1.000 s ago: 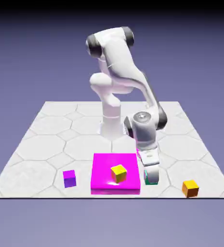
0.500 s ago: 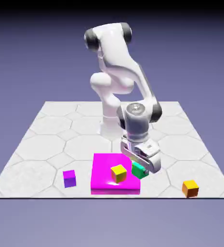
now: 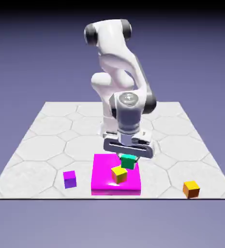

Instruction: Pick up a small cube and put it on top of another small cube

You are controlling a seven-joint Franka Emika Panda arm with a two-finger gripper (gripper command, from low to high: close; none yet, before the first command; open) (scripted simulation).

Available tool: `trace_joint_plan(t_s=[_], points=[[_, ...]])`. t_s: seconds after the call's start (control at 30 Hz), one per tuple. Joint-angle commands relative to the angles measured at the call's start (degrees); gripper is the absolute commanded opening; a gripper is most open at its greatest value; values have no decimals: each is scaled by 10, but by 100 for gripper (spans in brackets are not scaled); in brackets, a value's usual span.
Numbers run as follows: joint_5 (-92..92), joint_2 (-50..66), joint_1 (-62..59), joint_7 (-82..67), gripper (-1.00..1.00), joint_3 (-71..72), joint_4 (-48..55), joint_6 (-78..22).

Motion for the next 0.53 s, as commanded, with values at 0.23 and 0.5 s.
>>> trace_joint_plan(t_s=[0.23, 0.5], points=[[-6, -24, -23, -164, -100, 5, 12, -55], [-27, 5, -16, -149, 100, -5, -7, -11]])
